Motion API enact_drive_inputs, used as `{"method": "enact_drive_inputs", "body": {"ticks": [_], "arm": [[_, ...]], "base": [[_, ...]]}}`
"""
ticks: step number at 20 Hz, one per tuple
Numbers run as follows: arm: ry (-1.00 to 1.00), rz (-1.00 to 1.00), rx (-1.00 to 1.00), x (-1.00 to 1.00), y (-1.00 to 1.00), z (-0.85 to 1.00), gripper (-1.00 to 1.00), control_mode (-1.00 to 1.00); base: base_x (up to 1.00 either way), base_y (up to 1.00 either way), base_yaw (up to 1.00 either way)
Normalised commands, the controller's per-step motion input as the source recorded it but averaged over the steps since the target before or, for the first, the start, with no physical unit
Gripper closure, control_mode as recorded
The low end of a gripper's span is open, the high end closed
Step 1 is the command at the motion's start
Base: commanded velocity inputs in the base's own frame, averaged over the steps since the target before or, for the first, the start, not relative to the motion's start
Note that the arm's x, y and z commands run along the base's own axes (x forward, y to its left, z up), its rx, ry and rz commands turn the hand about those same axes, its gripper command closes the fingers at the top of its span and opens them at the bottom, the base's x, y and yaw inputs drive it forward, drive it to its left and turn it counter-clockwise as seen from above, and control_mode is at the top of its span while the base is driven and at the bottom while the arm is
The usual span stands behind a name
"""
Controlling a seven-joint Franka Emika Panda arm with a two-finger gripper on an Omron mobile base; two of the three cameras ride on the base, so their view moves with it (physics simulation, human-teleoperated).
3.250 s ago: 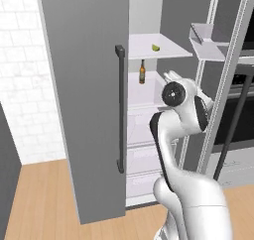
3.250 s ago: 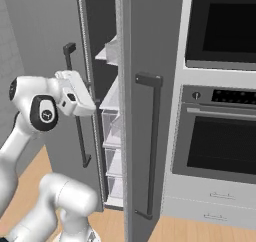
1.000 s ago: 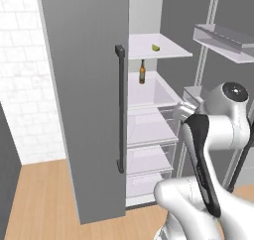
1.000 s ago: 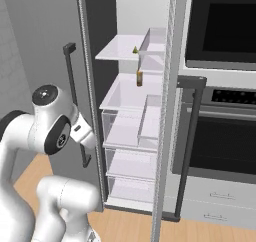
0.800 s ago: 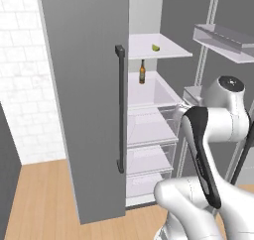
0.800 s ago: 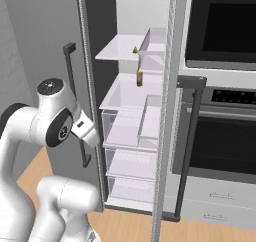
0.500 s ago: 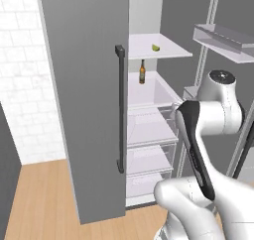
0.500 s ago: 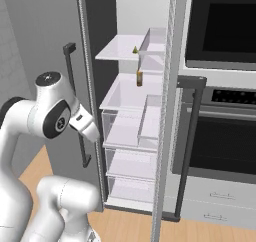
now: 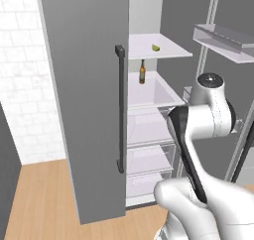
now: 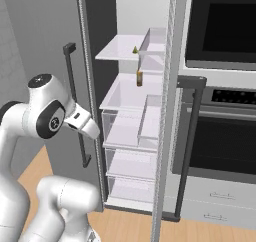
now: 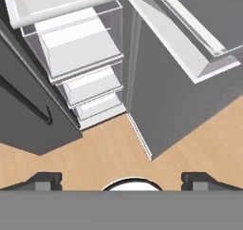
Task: Grab a lemon wedge from the fridge and one ice cube from the ice bowl, and put them in the glass of lemonade.
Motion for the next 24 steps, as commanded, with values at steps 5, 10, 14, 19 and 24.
{"method": "enact_drive_inputs", "body": {"ticks": [5,10,14,19,24], "arm": [[0.0,0.01,0.0,0.02,-0.05,0.0,-1.0,1.0],[0.0,0.0,0.0,0.0,0.0,0.0,-1.0,1.0],[0.0,0.0,0.0,0.0,0.0,0.0,-1.0,1.0],[0.0,0.0,0.0,0.0,0.0,0.0,-1.0,1.0],[-0.05,0.02,0.0,0.09,0.0,0.13,-1.0,-1.0]], "base": [[0.27,-0.25,0.06],[0.76,-0.14,0.02],[0.8,-0.26,0.01],[0.53,-0.51,0.04],[0.43,-0.2,0.05]]}}
